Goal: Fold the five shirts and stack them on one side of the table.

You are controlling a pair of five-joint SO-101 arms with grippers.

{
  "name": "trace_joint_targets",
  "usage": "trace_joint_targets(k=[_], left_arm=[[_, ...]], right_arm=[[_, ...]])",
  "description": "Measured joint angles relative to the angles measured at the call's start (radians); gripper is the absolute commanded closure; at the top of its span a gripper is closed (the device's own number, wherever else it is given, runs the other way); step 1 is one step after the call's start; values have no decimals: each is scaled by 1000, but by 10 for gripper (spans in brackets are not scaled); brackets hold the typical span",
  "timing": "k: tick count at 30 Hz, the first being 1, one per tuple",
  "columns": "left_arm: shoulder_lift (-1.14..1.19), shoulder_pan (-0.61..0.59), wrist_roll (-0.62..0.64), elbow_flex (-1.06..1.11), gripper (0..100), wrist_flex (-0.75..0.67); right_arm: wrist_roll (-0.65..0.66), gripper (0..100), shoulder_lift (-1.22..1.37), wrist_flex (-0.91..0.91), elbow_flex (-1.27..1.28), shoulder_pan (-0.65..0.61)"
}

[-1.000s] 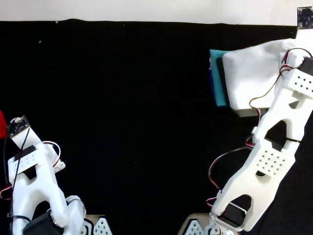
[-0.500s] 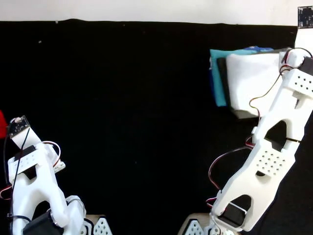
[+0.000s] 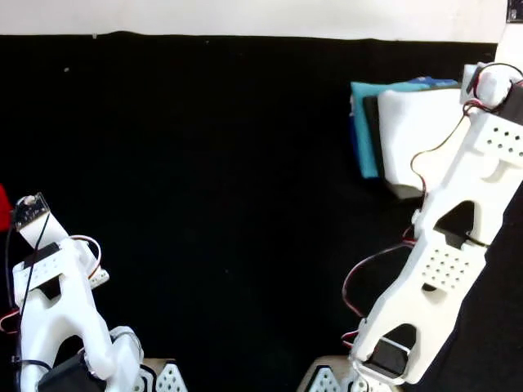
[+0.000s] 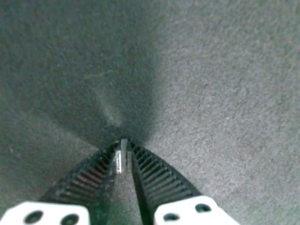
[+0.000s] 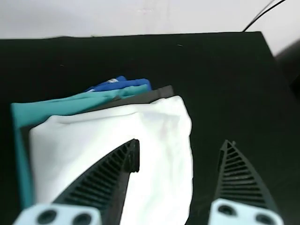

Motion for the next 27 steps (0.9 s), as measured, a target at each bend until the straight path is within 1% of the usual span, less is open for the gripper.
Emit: trace_joint_targets(k=[3, 7, 14, 16, 19, 22, 27], left_arm=[[0, 0, 0, 0, 985, 0], [0, 0, 0, 0, 985, 0], [0, 0, 0, 0, 985, 0], [0, 0, 0, 0, 985, 0], [0, 0, 0, 0, 985, 0], [0, 0, 0, 0, 985, 0], [0, 0, 0, 0, 985, 0]], right_arm=[[-11, 735, 0, 107, -86, -40], [-11, 735, 0, 190, -163, -107], [-18, 735, -11, 204, -178, -181], [-41, 735, -51, 204, -164, -192], [-124, 735, -160, 204, -98, -215], [-198, 735, -310, 204, 26, -255], [-311, 735, -614, 204, 351, -339]])
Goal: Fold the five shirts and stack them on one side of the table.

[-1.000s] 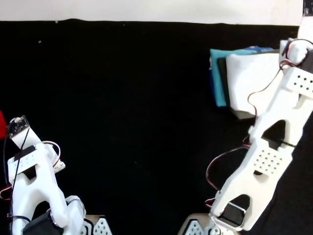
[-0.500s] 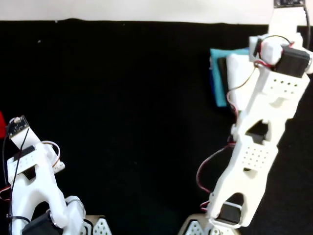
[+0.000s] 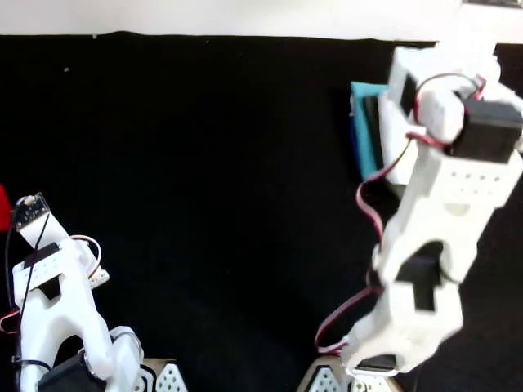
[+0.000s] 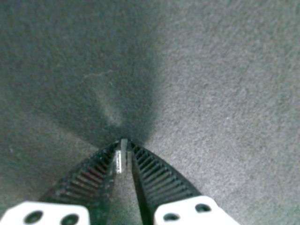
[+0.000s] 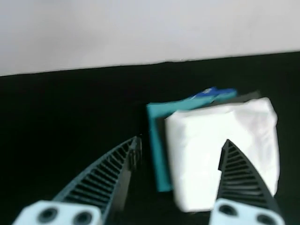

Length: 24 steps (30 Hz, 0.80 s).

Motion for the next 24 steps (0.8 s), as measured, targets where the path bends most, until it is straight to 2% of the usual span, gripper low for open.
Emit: trace_joint_targets(k=[8, 11, 13, 17, 19, 24], left_arm=[[0, 0, 0, 0, 985, 0], [0, 0, 0, 0, 985, 0], [0, 0, 0, 0, 985, 0], [0, 0, 0, 0, 984, 0], [0, 0, 0, 0, 984, 0], [0, 0, 0, 0, 984, 0]], right_arm=[[-25, 735, -341, -8, 766, -94], [34, 738, -388, -58, 1079, -155], [94, 789, -411, -124, 1290, -193], [164, 997, -479, -333, 1669, -206], [175, 975, -525, -437, 1814, -206], [183, 993, -603, -637, 2102, -206]])
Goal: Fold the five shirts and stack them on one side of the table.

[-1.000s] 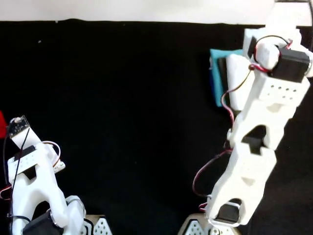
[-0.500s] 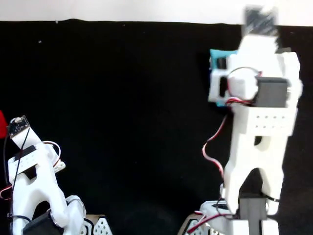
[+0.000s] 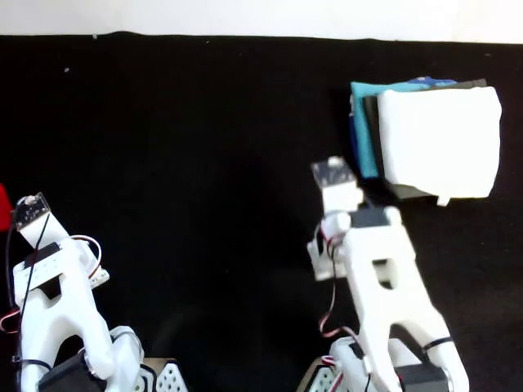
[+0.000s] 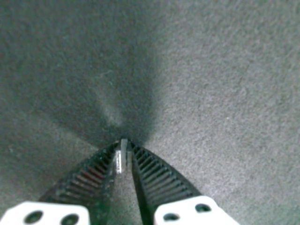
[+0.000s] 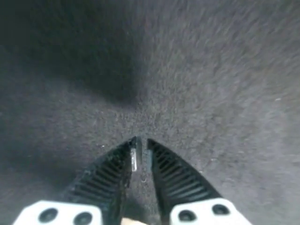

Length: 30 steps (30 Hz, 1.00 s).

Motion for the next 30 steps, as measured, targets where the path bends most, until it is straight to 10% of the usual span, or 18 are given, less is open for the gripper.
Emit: trace_joint_targets(k=[7, 16, 30], left_arm=[[-2, -9, 0, -14, 957, 8], [31, -310, -155, -456, 789, 258], [816, -703, -416, -1401, 787, 330]], right_arm=[[0, 989, -72, -301, 308, -2], [0, 988, -98, -338, 353, 0], [0, 789, -101, -345, 354, -12]])
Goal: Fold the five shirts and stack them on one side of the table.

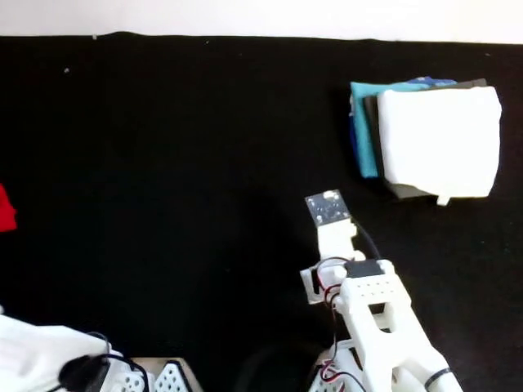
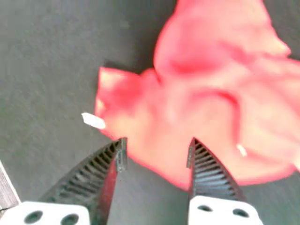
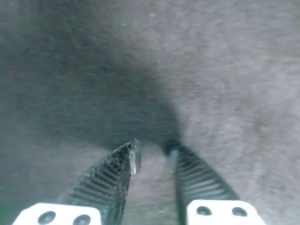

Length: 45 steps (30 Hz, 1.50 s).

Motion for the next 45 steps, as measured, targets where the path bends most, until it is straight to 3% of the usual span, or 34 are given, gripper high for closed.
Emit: trace_joint_targets(k=[10, 12, 14, 15, 20, 26, 31, 37, 45], left_arm=[[414, -40, -54, -391, 792, 106], [433, -28, -54, -427, 839, 173], [436, -2, -54, -460, 953, 250], [436, 17, -54, -477, 1000, 292], [436, 121, -52, -552, 990, 460], [367, 265, 61, -686, 992, 649], [207, 431, 158, -706, 992, 695], [-100, 641, 189, -480, 992, 698], [-528, 1019, 189, 164, 991, 700]], right_arm=[[0, 789, 0, -8, 0, -3], [0, 789, 0, -14, 0, -3], [0, 789, 0, -17, 0, -3], [0, 789, 0, -18, 0, -3], [0, 789, 0, -18, 0, -3], [0, 789, 0, -18, 2, -3], [0, 789, 0, -20, 2, -3], [0, 789, 0, -20, 2, -3], [0, 789, 0, -26, 3, -3]])
